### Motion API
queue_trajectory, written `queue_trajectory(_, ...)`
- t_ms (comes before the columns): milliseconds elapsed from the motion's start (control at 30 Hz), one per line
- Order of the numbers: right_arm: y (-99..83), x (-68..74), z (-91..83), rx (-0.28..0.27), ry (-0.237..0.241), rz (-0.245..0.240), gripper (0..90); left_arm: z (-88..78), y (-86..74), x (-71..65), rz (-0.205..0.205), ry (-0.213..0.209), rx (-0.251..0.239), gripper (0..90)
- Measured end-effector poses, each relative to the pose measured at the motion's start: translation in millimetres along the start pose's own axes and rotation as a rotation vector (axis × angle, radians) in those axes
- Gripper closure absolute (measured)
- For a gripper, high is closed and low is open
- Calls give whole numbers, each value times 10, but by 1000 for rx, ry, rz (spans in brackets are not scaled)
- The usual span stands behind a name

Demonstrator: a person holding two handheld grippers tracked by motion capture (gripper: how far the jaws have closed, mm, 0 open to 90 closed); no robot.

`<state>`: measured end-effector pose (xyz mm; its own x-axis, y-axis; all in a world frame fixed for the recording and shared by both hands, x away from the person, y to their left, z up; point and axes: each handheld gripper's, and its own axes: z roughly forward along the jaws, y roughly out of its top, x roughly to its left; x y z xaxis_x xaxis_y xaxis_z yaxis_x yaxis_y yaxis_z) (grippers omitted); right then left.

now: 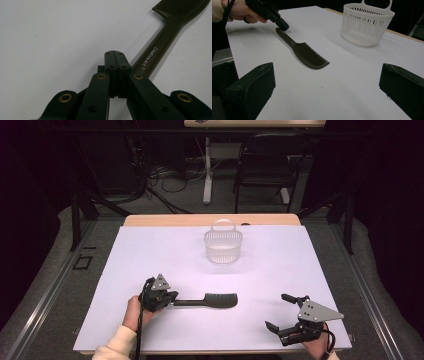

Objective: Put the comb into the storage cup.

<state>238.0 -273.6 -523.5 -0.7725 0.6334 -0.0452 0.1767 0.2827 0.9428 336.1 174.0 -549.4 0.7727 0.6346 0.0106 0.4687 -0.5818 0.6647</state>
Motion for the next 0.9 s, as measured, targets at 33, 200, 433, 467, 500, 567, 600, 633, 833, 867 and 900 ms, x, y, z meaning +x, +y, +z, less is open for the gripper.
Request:
queue_trajectory(33, 0, 0, 0, 0, 0, 0, 0, 0, -1, -7, 0, -1, 1, 900)
queue_trajectory(200, -2, -3, 4, 2, 1, 2, 0, -2, 4, -40, 14, -12, 17, 900)
queue_trajectory(433, 0, -5, 6, 7, 5, 7, 0, -17, 4, -76, 16, -24, 26, 900)
queue_trajectory(467, 1, -5, 6, 3, 4, 6, 0, -20, 4, -79, 17, -26, 28, 900)
queue_trajectory(500, -1, -5, 8, 6, 3, 6, 0, -23, 4, -84, 18, -27, 31, 899)
queue_trajectory(567, -2, -8, 10, 7, 3, 4, 0, -27, 3, -90, 15, -30, 35, 900)
queue_trajectory(600, -3, -9, 9, 7, 3, 4, 0, -29, 4, -95, 13, -30, 40, 900)
queue_trajectory(633, -1, -6, 5, 7, 4, 7, 0, -29, 4, -98, 13, -32, 43, 899)
queue_trajectory(833, 0, -5, 8, 8, 5, 7, 0, -36, 7, -117, 6, -40, 56, 899)
queue_trajectory(867, 1, -5, 7, 9, 5, 7, 0, -36, 7, -120, 5, -42, 58, 898)
queue_trajectory(900, -1, -3, 9, 10, 7, 9, 0, -37, 7, -122, 5, -41, 58, 898)
